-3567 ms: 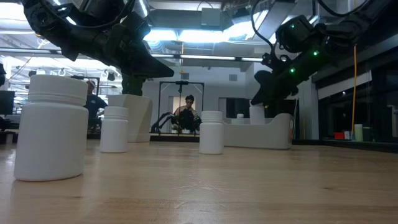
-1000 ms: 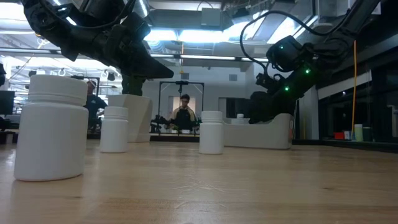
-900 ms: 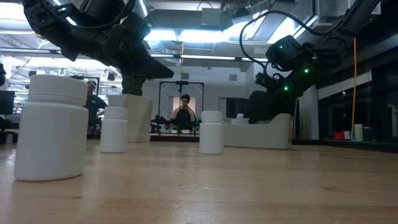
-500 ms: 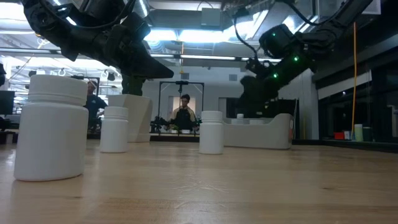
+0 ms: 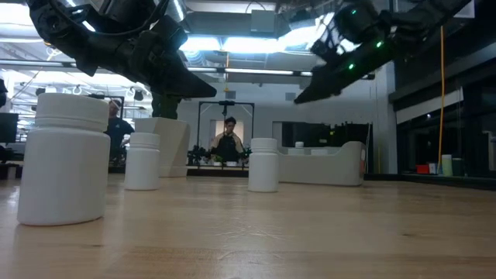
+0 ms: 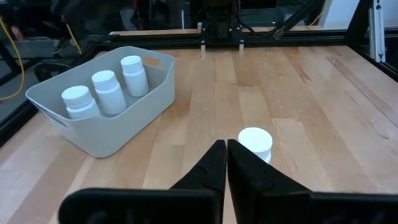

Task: Pick and place pill bottles into a basket
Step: Put the white pill bottle into the gray bin

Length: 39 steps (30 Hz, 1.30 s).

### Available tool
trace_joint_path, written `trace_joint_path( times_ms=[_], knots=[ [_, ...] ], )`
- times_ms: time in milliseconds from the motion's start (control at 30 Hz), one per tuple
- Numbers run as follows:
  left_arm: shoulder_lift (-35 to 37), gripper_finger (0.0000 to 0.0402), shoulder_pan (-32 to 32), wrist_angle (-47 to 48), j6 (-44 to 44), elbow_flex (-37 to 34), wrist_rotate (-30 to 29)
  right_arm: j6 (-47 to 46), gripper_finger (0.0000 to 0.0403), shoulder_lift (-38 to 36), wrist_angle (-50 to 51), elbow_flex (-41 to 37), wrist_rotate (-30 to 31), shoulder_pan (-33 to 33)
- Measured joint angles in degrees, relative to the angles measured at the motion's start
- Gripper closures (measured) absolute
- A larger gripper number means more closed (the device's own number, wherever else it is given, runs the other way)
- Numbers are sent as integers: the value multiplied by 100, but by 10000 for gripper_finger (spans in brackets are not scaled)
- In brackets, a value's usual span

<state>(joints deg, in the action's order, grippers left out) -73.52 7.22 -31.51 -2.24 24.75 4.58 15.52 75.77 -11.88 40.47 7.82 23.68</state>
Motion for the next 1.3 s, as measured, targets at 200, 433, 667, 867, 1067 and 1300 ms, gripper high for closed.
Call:
trace_joint_path(
  times_ms=[200, 433, 667, 867, 1067, 1300],
  knots=[
    [0, 391, 0, 0, 0, -2, 0, -329, 392, -805, 892, -69, -322, -40],
    [0, 396, 0, 0, 0, 0, 1, -622, 399, -1264, 1309, -611, -402, -560],
    [0, 391, 0, 0, 0, -2, -15, -866, 399, -1298, 955, -1161, -409, -1381],
    [0, 398, 0, 4, 0, 0, -17, -778, 397, -1288, 463, -1178, -1151, -1814],
    [0, 396, 0, 2, -31, -1, -55, -936, 401, -1225, 423, -1180, -1349, -2072],
    [0, 344, 0, 0, -46, -2, -205, -1063, 397, -997, 273, -1180, -1347, -2135]
  ],
)
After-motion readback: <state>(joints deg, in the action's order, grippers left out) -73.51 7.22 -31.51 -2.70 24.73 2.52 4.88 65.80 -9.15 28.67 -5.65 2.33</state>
